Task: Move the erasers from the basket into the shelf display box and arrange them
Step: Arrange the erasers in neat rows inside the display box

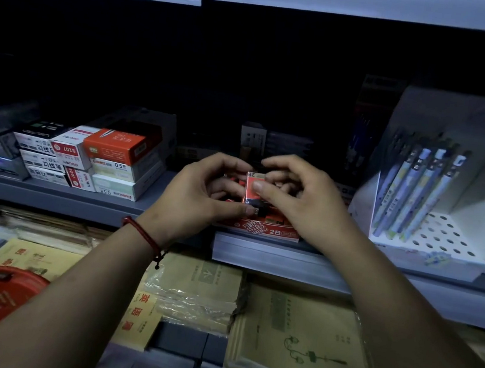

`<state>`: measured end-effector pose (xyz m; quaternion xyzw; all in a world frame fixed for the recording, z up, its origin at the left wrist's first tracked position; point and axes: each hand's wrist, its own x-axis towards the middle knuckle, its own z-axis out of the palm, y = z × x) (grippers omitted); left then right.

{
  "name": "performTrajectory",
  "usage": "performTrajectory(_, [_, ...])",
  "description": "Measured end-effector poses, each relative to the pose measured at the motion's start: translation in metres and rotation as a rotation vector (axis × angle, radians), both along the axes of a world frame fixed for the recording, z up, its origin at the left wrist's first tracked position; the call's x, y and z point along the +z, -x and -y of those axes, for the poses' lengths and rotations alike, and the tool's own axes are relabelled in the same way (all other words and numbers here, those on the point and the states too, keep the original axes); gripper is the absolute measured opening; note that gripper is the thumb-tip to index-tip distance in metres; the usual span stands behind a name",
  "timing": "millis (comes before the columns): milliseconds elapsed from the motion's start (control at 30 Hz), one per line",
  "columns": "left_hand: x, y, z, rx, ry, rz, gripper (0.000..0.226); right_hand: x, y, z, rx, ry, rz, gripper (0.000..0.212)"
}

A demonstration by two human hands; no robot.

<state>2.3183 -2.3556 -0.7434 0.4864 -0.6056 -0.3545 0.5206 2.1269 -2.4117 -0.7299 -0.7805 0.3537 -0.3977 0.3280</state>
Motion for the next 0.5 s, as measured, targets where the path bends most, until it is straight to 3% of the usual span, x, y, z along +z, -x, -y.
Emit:
performTrajectory(167, [-0.0003, -0.0022, 0.0005, 0.0, 0.016, 0.052, 0.058, -0.0011, -0.0077, -0.0014, -0.025, -0.047, 0.088, 0.019])
performTrajectory(333, [0.0018, -0.0037, 0.0005, 0.044, 0.027, 0.061, 0.059, 0.0022, -0.0075, -0.0015, -0.028, -0.175, 0.278, 0.022])
performTrajectory(500, [0.0039, -0.0029, -0.0002, 0.086, 0.034, 0.023, 0.039, 0.0035, -0.0043, -0.0019, 0.003, -0.226, 0.339, 0.028])
